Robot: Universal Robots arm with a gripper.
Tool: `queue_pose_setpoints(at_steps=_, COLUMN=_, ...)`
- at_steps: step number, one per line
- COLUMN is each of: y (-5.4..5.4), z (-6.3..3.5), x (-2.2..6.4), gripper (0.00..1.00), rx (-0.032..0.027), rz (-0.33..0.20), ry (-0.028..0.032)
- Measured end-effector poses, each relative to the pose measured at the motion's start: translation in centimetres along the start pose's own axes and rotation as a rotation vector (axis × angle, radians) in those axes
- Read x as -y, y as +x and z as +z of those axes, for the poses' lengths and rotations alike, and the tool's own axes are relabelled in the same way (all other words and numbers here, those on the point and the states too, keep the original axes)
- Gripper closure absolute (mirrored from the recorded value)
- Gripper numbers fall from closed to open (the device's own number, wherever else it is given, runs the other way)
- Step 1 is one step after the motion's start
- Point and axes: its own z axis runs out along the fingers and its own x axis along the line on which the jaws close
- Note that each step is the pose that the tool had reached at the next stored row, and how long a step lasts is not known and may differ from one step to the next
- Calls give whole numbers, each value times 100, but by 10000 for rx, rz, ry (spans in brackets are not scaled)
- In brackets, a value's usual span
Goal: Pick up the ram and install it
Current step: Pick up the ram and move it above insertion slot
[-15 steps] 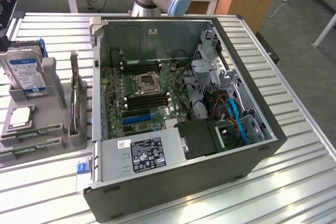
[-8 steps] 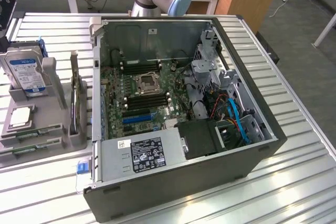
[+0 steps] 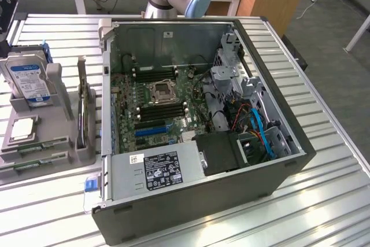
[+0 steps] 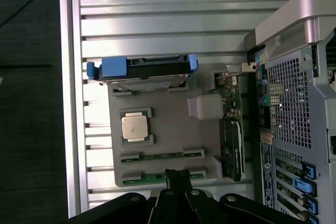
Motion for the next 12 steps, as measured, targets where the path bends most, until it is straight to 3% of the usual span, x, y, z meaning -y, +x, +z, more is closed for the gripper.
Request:
queue_pose_setpoints(at_steps=8, y=0, z=0, x=0, gripper=90, rx=-3, rz=-56, ry=-1)
queue_pose_setpoints(at_steps=12, y=0, z=0, x=0, gripper=90, rx=-23, rz=-521, ry=-12)
